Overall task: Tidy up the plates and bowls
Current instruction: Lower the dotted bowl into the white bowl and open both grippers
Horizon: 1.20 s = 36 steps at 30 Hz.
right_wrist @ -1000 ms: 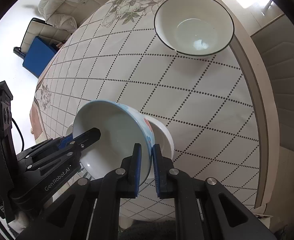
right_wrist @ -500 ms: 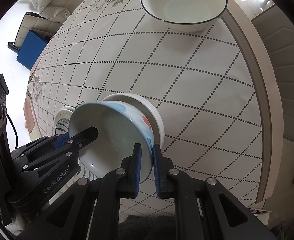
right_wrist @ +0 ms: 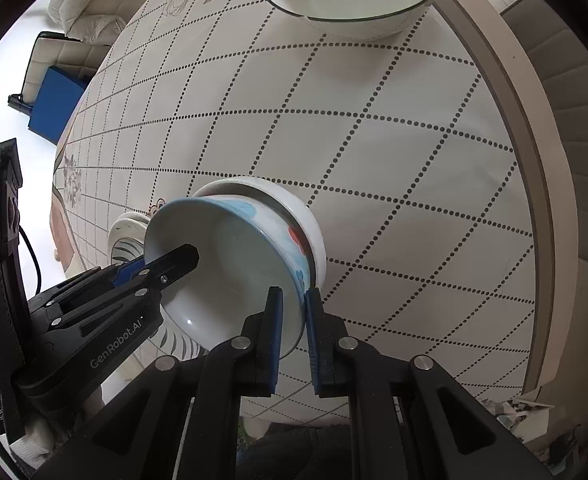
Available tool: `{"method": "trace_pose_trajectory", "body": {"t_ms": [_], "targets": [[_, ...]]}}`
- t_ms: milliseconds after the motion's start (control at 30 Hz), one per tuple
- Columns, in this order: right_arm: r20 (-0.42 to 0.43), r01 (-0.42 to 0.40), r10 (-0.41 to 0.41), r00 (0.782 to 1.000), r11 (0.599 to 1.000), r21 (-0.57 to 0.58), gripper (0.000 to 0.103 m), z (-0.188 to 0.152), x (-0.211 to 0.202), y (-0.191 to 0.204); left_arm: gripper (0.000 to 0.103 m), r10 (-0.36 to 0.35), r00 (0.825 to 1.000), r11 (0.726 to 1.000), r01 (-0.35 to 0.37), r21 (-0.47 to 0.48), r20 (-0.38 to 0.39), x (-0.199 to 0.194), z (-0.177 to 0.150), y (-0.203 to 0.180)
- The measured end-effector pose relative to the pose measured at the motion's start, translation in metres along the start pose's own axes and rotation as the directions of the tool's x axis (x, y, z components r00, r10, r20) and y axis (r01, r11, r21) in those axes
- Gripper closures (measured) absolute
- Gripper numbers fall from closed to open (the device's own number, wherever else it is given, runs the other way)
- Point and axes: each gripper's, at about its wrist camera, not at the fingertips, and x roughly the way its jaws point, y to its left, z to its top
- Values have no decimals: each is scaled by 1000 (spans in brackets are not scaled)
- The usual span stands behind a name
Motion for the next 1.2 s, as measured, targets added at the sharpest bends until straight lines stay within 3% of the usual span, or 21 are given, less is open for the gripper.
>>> {"method": "trace_pose_trajectory", "body": {"t_ms": [1000,1200], "targets": [[-51,-25,27,998,999,42,90,7,8,-4,88,22,1000,1000,-22,-14,-12,2,0,0],[-19,-83,83,996,997,6,90,8,-8,-8,86,20,997,1000,-19,-19,79,-30,-9,-3]]}}
